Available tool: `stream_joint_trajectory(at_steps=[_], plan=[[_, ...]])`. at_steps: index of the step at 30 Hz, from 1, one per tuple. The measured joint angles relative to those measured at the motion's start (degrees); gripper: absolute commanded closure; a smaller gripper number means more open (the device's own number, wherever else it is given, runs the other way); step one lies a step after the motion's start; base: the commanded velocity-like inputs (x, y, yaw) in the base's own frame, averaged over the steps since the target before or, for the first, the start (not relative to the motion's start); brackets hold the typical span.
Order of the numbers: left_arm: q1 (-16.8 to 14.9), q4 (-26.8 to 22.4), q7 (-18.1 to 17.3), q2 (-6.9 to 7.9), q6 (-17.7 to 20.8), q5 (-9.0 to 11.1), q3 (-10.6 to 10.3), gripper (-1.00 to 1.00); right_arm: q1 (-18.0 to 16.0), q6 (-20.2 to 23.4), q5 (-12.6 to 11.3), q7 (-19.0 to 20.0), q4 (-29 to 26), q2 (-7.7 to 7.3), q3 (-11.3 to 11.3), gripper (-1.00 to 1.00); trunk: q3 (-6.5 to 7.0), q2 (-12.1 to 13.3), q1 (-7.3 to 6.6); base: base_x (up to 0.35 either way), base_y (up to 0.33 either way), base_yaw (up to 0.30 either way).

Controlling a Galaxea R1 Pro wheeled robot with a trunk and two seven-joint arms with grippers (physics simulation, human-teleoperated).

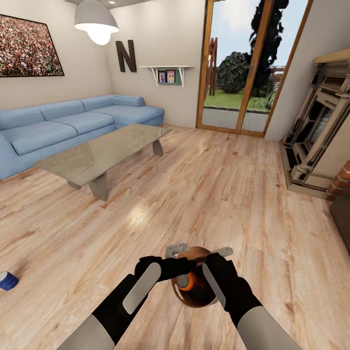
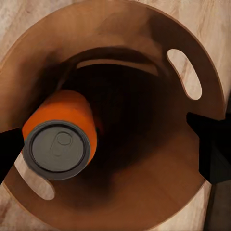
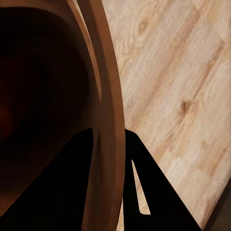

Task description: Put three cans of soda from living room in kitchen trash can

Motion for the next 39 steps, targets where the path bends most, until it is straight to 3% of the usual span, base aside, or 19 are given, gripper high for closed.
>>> stream_joint_trajectory(at_steps=[8, 15, 18, 20, 25, 27, 31, 35, 37, 39], plan=[[0.0, -0.3, 0.26, 0.04, -0.04, -0.28, 0.15, -1.0, 0.0, 0.13, 0.01, 0.0, -0.08, -0.09, 0.0, 1.0, 0.0, 0.0, 0.0, 0.0, 0.0, 0.0], [0.0, -0.58, 0.12, 0.64, 0.03, -5.15, 0.82, -1.0, 0.0, 0.22, 0.0, 0.0, -0.08, -0.11, 0.0, 1.0, 0.0, 0.0, 0.0, 0.0, 0.0, 0.0], [0.0, -1.42, 0.01, 2.32, 0.23, -6.3, 1.18, -1.0, 0.0, 0.24, 0.02, 0.0, -0.09, -0.11, 0.0, 1.0, 0.0, 0.0, 0.0, 0.0, 0.0, 0.0], [0.12, -6.13, -0.05, 4.89, 1.14, -6.64, 1.31, -1.0, 0.0, 0.26, 0.02, 0.0, -0.09, -0.11, 0.0, 1.0, 0.0, 0.0, 0.0, 0.0, 0.0, 0.0], [0.33, -13.11, -0.05, 7.77, 4.62, -6.36, 2.62, -1.0, 0.0, 0.25, 0.02, 0.0, -0.09, -0.11, 0.0, 1.0, 0.0, 0.0, 0.0, 0.0, 0.0, 0.0], [0.4, -17.81, -0.06, 9.65, 7.24, -6.27, 6.8, -1.0, 0.0, 0.25, 0.02, 0.0, -0.1, -0.11, 0.0, 1.0, 0.0, 0.0, 0.0, 0.0, 0.0, 0.0], [0.42, -19.79, -0.04, 10.35, 10.97, -6.26, 11.67, -1.0, 0.0, 0.25, 0.02, 0.0, -0.09, -0.11, 0.0, 1.0, 0.0, 0.0, 0.0, 0.0, 0.0, 0.0], [0.43, -19.81, 0.56, 10.7, 12.73, -6.58, 16.09, -1.0, 0.0, 0.26, -0.02, 0.0, -0.09, -0.11, -0.04, 1.0, 0.0, 0.0, 0.0, 0.0, 0.0, 0.0], [0.38, -17.9, 2.65, 11.49, 13.34, -6.86, 19.82, -1.0, 0.0, 0.31, -0.18, 0.04, -0.09, -0.11, -0.07, 1.0, 0.0, 0.0, 0.0, 0.0, 0.0, 0.0], [0.37, -16.03, 4.01, 11.8, 13.45, -6.74, 21.67, -1.0, 0.0, 0.2, -0.61, 0.08, -0.12, -0.11, -0.09, 1.0, 0.0, 0.0, 0.0, 0.0, 0.0, 0.0]])
